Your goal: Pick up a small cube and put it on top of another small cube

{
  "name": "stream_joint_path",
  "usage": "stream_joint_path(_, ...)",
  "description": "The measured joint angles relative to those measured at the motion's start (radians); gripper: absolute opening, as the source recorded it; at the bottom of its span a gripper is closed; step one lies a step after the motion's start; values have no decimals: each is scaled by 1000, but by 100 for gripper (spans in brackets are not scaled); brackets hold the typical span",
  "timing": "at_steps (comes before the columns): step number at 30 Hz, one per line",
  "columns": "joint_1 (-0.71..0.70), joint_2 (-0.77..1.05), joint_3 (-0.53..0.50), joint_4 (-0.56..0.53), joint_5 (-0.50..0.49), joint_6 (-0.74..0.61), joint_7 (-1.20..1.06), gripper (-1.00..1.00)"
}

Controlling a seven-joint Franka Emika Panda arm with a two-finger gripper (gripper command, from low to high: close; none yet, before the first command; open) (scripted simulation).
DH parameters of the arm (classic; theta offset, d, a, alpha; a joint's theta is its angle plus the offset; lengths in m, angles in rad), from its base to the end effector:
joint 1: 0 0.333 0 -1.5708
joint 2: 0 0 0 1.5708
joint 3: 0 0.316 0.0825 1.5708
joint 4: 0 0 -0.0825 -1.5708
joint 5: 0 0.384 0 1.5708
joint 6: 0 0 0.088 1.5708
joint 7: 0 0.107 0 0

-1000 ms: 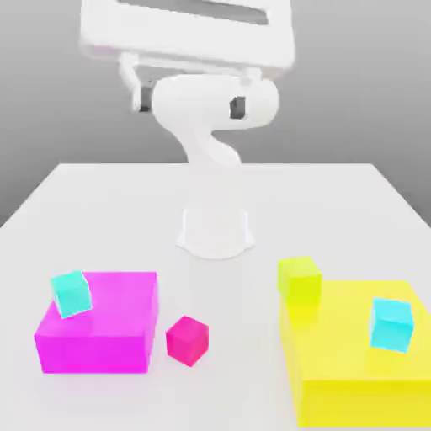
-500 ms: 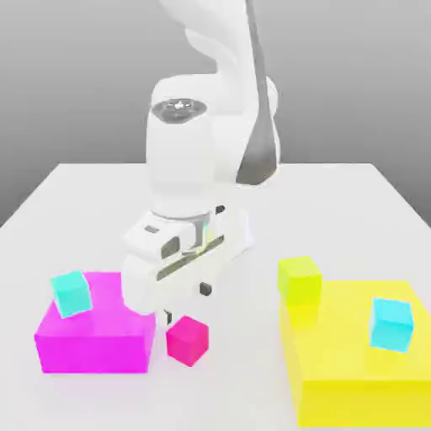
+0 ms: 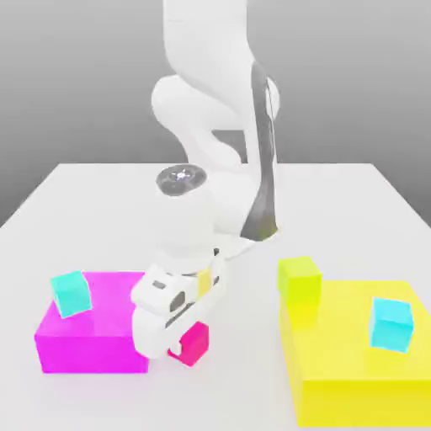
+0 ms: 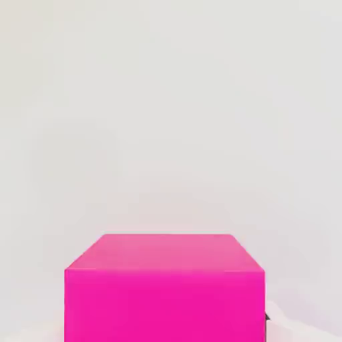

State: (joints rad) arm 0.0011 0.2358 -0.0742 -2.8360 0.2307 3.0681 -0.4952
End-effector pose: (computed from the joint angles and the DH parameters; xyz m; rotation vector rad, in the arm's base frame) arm 0.3463 -0.0464 0.1368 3.1265 0.3043 -0.0019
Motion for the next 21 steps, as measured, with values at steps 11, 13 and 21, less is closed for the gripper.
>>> stream_joint_path(11,121,-386,-33,-37,-227,-349,216,-100)
stream_joint_path(13,159,-458,5,-30,-218,-427,235,-100)
stream_joint_path(21,313,-738,145,-5,-174,-731,298,-100)
